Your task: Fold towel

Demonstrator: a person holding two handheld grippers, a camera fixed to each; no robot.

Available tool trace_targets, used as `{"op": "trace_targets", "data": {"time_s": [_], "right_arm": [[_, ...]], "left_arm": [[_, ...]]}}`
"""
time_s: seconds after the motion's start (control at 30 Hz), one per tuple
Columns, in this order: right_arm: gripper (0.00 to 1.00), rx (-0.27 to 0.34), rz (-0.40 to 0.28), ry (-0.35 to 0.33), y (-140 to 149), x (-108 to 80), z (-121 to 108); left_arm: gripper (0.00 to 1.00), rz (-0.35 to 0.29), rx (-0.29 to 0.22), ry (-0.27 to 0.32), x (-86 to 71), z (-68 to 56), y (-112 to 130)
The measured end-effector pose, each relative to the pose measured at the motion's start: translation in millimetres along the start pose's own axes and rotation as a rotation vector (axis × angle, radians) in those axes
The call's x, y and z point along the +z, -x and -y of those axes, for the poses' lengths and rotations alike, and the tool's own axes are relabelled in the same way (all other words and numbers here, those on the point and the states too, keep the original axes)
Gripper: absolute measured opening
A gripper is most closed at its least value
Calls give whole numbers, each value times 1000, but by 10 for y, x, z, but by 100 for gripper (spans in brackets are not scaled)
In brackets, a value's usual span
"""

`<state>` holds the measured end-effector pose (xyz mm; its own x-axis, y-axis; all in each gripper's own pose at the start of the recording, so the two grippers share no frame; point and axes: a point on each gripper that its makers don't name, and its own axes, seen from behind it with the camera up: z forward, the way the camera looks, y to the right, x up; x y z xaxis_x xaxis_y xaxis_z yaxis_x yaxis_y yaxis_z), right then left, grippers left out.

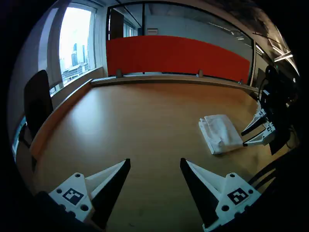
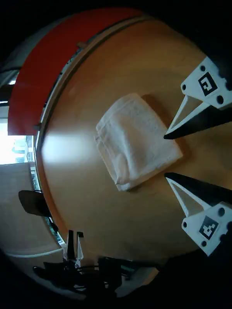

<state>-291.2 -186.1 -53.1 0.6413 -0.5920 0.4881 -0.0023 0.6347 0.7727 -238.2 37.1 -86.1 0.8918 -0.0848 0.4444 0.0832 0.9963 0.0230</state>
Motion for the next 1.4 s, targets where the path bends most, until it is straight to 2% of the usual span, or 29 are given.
{"op": "trace_targets", "data": {"time_s": [0.37,0.63,0.97,1.1,1.23,1.4], "right_arm": [[65,31,32,34,239,39,-42],[65,43,31,55,286,95,-49],[29,80,24,96,281,119,-105],[25,83,23,100,287,100,-97],[10,80,22,100,283,82,-86],[7,81,26,103,273,73,-102]], "left_arm": [[96,1,1,3,12,-12,16],[96,3,5,4,13,-16,25],[95,2,2,6,10,-27,28],[96,1,3,5,4,-20,23],[96,2,5,4,3,-6,24],[96,-1,6,6,6,-4,11]]}}
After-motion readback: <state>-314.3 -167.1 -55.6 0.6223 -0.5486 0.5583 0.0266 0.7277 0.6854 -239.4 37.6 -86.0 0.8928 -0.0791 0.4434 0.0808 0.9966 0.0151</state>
